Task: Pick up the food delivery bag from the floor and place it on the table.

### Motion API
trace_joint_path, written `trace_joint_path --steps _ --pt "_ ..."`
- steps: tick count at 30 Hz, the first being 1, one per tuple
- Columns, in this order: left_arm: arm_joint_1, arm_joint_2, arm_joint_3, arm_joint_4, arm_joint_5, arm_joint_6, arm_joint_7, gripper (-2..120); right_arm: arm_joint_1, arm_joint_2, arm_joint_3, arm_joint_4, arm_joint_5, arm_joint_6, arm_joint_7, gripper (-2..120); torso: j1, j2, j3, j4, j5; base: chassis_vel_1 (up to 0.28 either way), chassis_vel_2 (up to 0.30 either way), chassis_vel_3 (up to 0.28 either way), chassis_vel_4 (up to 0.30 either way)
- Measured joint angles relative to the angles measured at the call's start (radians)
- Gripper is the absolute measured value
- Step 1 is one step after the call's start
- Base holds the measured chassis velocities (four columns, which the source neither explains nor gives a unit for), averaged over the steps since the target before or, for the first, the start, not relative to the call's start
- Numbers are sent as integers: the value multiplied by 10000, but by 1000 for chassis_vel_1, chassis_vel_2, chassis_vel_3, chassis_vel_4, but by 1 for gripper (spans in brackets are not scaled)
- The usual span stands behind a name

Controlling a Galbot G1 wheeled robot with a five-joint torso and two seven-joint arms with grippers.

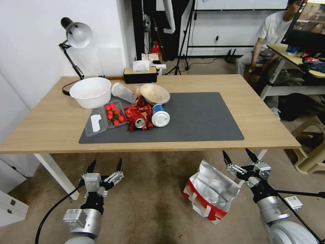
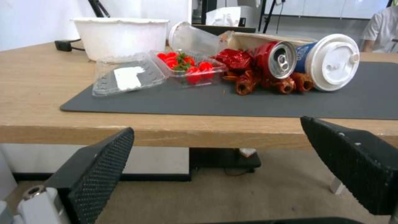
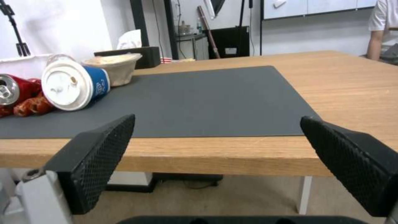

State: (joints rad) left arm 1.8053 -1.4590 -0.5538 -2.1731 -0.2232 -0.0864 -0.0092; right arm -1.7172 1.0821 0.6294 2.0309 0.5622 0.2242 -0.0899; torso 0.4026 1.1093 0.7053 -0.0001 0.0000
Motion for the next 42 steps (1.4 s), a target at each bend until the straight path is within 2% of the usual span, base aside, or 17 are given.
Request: trace_joint_path --steps 25,27,28,29,30,31,34,36,38,39,40,41,42 --pt "-50 15 54 -47 -42 126 -46 100 -3 20 1 24 -19 -26 0 100 0 0 0 2 1 0 0 0 0" --pt "-267 82 328 -233 -222 685 -267 100 -11 116 -15 107 -135 -161 8 100 0 1 0 1 -3 0 0 0 0" --pt "-267 82 328 -233 -222 685 -267 100 -11 116 -15 107 -135 -161 8 100 0 1 0 1 -3 0 0 0 0" --pt "-430 138 535 -373 -358 1109 -435 100 -20 166 -36 143 -182 -216 8 100 0 1 0 -2 6 0 0 0 0" --pt "-585 181 726 -512 -487 1512 -597 100 -30 270 -54 235 -328 -385 19 100 0 0 1 0 -5 0 0 0 0" --pt "-585 181 726 -512 -487 1512 -597 100 -30 270 -54 235 -328 -385 19 100 0 0 1 0 -5 0 0 0 0" --pt "-1002 313 1259 -876 -843 2619 -1040 100 -119 918 -307 802 -1120 -1331 62 100 0 0 0 -1 0 0 0 0 0" --pt "-1101 346 1389 -960 -929 2884 -1146 100 -142 1090 -373 950 -1330 -1587 81 100 0 0 0 0 -2 0 0 0 0" --pt "-1380 436 1742 -1214 -1168 3621 -1444 100 -209 1569 -562 1368 -1925 -2298 122 100 0 0 0 0 -1 0 0 0 0" --pt "-1380 436 1742 -1214 -1168 3621 -1444 100 -209 1569 -562 1368 -1925 -2298 122 100 0 0 0 0 -1 0 0 0 0" --pt "-1594 506 2034 -1418 -1400 4119 -1736 100 -242 1873 -661 1598 -2206 -2633 135 100 0 0 0 -1 1 0 0 0 0" --pt "-1698 561 2244 -1620 -1639 4179 -2021 100 -246 1943 -648 1626 -2275 -2709 144 100 0 1 0 -2 -9 0 0 0 0" --pt "-1698 561 2244 -1620 -1639 4179 -2021 100 -246 1943 -648 1626 -2275 -2709 144 100 0 1 0 -2 -9 0 0 0 0"
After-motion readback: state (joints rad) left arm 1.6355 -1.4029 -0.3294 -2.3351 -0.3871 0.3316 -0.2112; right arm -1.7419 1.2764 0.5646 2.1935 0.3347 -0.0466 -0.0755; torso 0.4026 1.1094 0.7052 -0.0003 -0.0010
